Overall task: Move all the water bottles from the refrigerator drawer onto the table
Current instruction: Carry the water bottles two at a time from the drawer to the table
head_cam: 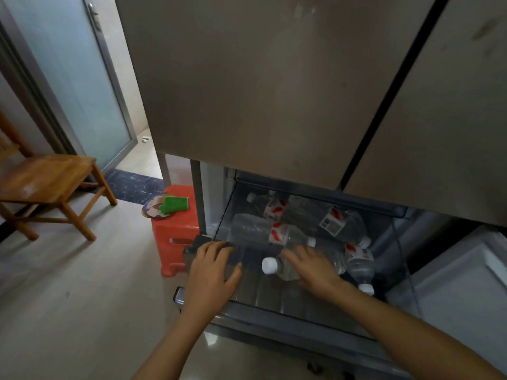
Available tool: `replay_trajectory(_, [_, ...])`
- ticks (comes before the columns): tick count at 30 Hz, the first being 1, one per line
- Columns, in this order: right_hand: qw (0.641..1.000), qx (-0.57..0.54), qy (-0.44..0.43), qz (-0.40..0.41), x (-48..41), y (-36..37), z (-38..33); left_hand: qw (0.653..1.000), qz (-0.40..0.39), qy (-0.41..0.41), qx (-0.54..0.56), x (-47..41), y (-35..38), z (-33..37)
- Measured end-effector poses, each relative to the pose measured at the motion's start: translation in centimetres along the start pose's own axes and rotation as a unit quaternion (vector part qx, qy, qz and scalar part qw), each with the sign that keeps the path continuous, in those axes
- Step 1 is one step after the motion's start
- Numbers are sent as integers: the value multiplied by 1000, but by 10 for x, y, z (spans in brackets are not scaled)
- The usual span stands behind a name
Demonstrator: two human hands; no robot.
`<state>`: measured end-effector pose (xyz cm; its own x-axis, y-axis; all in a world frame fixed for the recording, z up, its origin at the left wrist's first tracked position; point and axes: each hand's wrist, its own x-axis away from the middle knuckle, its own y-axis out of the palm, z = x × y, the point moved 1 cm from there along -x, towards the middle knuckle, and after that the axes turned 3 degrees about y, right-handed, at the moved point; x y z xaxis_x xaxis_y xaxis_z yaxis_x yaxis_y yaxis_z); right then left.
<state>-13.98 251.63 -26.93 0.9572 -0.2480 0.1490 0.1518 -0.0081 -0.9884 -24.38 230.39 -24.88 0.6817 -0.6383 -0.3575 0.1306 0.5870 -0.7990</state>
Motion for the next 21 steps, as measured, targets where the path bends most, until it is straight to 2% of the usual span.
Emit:
replay_trajectory(3, [978, -172, 92, 69, 22, -15, 10, 1000, -8, 4, 5, -1, 1, -1])
replay_trajectory(4, [953, -251, 137, 103, 32, -22, 15, 1000, -14, 3, 9, -2, 2, -1])
replay_trajectory(7, [826, -454, 259, 210, 59, -30, 28, 998, -61, 3, 24, -8, 0, 3])
replay_trajectory(9, [775, -507, 296, 235, 77, -32, 30, 988, -148, 29, 22, -19, 2, 12])
replay_trajectory(10, [763, -516, 303, 245, 85, -32, 31, 980, -192, 57, -1, -27, 5, 19])
replay_trajectory(12, [756, -514, 310, 260, 99, -30, 33, 954, -269, 115, -67, -48, 20, 32])
replay_trajectory(15, [758, -495, 334, 264, 114, -26, 38, 919, -332, 162, -137, -80, 54, 44])
replay_trajectory(18, [750, -484, 363, 266, 122, -20, 40, 898, -352, 182, -191, -105, 94, 49])
replay_trajectory(21, [752, -471, 384, 255, 124, -18, 41, 889, -335, 204, -235, -121, 121, 57])
